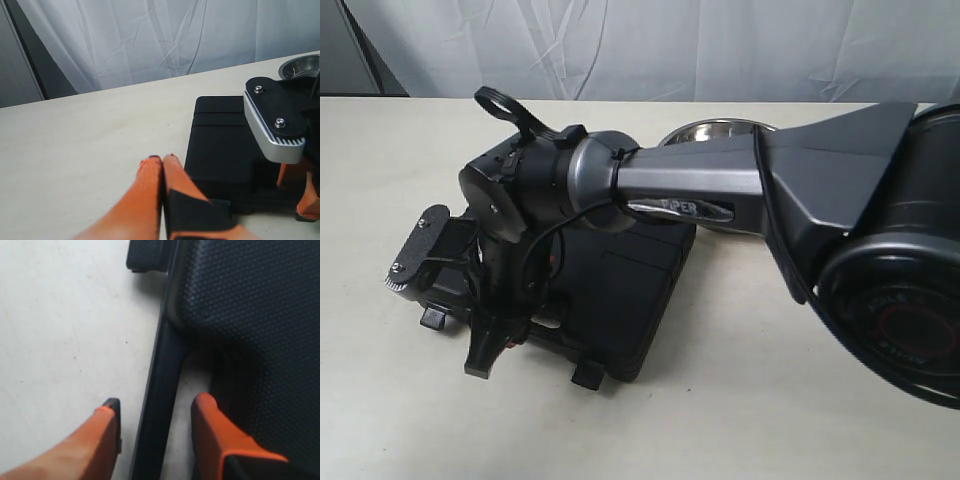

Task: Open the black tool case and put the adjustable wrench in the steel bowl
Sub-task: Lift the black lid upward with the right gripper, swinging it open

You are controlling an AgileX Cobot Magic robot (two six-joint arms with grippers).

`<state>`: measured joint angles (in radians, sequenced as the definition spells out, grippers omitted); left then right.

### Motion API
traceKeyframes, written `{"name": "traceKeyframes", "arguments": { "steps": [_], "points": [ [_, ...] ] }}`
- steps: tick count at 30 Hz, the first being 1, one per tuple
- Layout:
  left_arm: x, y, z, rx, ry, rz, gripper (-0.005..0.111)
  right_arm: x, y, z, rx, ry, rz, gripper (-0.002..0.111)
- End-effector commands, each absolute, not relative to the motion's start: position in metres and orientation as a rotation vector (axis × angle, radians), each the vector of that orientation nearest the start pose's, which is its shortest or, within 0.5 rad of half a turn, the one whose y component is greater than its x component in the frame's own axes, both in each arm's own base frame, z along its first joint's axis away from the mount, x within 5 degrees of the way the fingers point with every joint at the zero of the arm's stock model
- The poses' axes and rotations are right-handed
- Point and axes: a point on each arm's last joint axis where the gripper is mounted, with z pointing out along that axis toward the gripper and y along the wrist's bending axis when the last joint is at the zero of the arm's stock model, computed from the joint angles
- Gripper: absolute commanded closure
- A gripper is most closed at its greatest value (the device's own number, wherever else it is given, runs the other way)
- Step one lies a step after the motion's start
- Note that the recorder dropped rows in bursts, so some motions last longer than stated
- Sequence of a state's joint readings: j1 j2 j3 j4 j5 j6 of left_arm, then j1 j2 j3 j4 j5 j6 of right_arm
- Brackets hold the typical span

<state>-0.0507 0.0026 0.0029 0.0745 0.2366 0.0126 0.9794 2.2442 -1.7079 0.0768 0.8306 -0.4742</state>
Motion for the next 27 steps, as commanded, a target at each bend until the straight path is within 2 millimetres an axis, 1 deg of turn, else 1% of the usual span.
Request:
{"name": "traceKeyframes", "arguments": {
  "steps": [1,3,7,9,12,13,18,19,20,22,24,27],
  "points": [
    [0.055,-0.001,0.192,0.101,1.719,0.036,0.107,0.259,0.391,0.146,-1.853,2.173,0.189,0.064],
    [0.055,-0.001,0.192,0.101,1.719,0.036,0.107,0.259,0.392,0.145,-1.854,2.174,0.188,0.071],
    [0.055,-0.001,0.192,0.101,1.719,0.036,0.107,0.259,0.392,0.145,-1.854,2.174,0.188,0.1],
    [0.055,-0.001,0.192,0.101,1.719,0.036,0.107,0.259,0.392,0.145,-1.854,2.174,0.188,0.109],
    [0.055,-0.001,0.192,0.101,1.719,0.036,0.107,0.258,0.391,0.145,-1.859,2.18,0.186,0.109],
    [0.055,-0.001,0.192,0.101,1.719,0.036,0.107,0.258,0.39,0.147,-1.859,2.179,0.187,0.109],
    [0.055,-0.001,0.192,0.101,1.719,0.036,0.107,0.254,0.388,0.174,-1.844,2.143,0.208,0.109],
    [0.055,-0.001,0.192,0.101,1.719,0.036,0.107,0.253,0.386,0.18,-1.863,2.127,0.205,0.109],
    [0.055,-0.001,0.192,0.101,1.719,0.036,0.107,0.252,0.385,0.186,-1.888,2.109,0.204,0.109],
    [0.055,-0.001,0.192,0.101,1.719,0.036,0.107,0.241,0.382,0.195,-1.993,2.069,0.187,0.109],
    [0.055,-0.001,0.192,0.101,1.719,0.036,0.107,0.233,0.382,0.197,-2.079,2.039,0.174,0.109],
    [0.055,-0.001,0.192,0.101,1.719,0.036,0.107,0.214,0.385,0.197,-2.243,1.966,0.15,0.109]
  ]
}}
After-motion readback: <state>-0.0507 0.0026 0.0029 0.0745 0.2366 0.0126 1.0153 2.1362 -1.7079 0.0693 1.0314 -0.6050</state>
